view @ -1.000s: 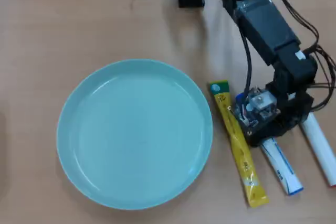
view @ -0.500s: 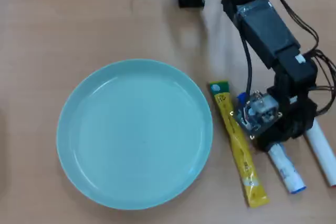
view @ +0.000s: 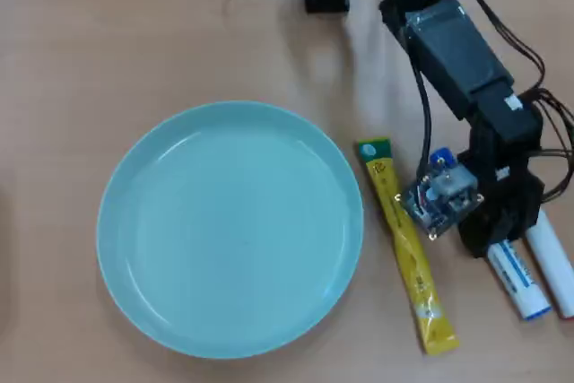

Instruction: Pick up the blue pen, then put it in the green bowl

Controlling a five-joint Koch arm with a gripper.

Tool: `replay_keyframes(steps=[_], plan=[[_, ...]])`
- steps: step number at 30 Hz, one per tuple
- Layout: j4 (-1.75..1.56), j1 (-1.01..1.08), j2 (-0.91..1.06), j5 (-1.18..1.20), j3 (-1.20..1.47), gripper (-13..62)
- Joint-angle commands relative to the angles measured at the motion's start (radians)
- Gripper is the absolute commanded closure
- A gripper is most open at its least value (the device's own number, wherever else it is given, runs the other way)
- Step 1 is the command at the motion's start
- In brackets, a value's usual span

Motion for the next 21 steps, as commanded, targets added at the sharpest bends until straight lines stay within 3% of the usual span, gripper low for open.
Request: replay_keyframes(steps=[1,21], plan=[[-0.002,-0.015,0.0,0.034,-0.032,57.8],[0.305,-0.014,0.014,-0.017,-0.123,56.4]])
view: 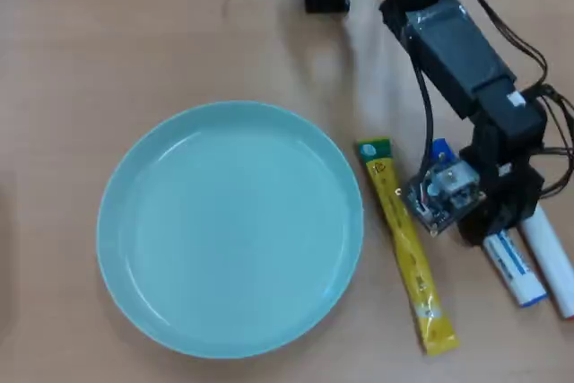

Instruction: Pick up the blue pen, then put it in the green bowl

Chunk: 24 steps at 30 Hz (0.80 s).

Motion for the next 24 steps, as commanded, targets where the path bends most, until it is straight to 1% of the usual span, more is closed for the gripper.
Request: replay_keyframes(steps=[1,7,15,24], plan=[[0.114,-0.011,0.017,-0.018,-0.083,56.4],[0.172,-0.006,0.081,-0.066,-0.13,56.4],[0.202,-0.005,0.233,-0.17,-0.13,56.4],[0.235,-0.005,0.311,-0.179,-0.129,56.5]])
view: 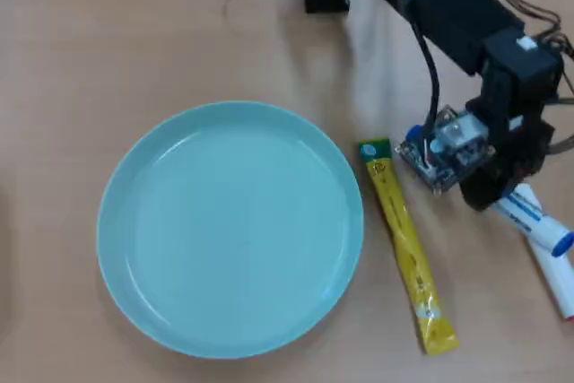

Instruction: Pick up the blue pen, then put it in the green bowl

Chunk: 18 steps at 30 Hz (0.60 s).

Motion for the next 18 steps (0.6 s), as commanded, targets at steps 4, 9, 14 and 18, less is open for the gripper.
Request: replay_keyframes(steps=[4,9,14,18], plan=[[0.06,-0.003,0.156,-0.006,-0.086,56.4],[0.112,0.026,0.227,-0.063,-0.086,56.4],[0.127,0.04,0.281,-0.14,-0.083,56.4],[0.13,0.066,0.325,-0.262,-0.089,56.5]])
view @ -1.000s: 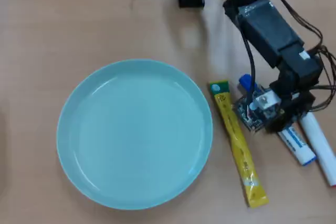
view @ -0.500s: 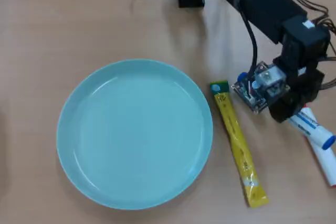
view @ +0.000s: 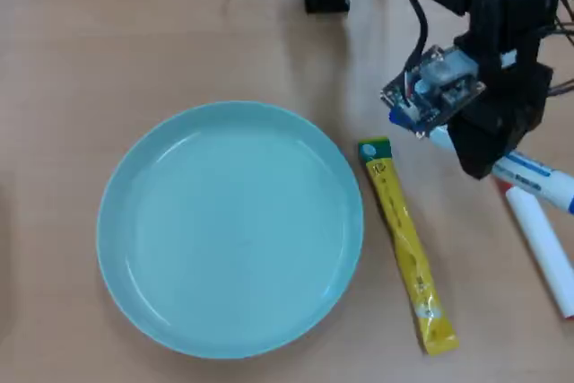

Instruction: Pick up the blue pen, then put it in the green bowl

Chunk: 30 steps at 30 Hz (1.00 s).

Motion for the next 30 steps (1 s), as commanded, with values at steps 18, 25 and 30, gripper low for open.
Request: replay_keyframes(steps=[18,25,30], plan=[[0.034,0.218,0.376,-0.713,-0.072,56.4],[0.026,0.276,0.383,-0.853,-0.071,56.3],[0.012,0.337,0.38,-0.896,-0.049,56.3]])
